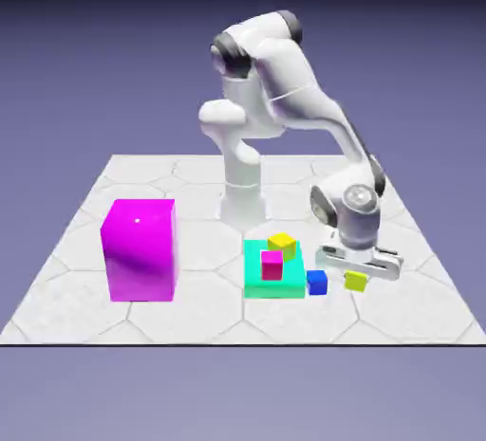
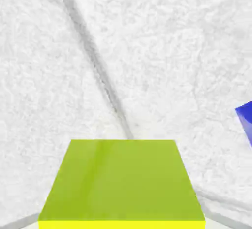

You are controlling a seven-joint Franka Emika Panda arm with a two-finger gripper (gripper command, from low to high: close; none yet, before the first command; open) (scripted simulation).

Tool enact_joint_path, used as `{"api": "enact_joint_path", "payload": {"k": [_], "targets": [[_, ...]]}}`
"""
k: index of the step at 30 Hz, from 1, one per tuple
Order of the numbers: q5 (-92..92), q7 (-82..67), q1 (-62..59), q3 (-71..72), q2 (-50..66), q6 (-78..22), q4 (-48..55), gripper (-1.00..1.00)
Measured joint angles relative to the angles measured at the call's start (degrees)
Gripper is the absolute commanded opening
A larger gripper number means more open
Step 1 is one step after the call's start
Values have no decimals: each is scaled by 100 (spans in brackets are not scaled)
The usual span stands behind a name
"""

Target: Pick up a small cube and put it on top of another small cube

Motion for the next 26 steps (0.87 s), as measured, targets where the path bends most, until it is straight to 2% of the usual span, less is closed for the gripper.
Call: {"api": "enact_joint_path", "payload": {"k": [14,19,20,22,26], "targets": [[1385,-1918,-781,-1847,-2800,-1985,-748,-100],[1446,-1946,-636,-1772,-2209,-989,-1148,-100],[1456,-1951,-632,-1732,-2108,-820,-1216,100],[1438,-1940,-594,-1740,-2108,-823,-1216,100],[1377,-1914,-762,-1832,-2699,-1818,-816,100]]}}
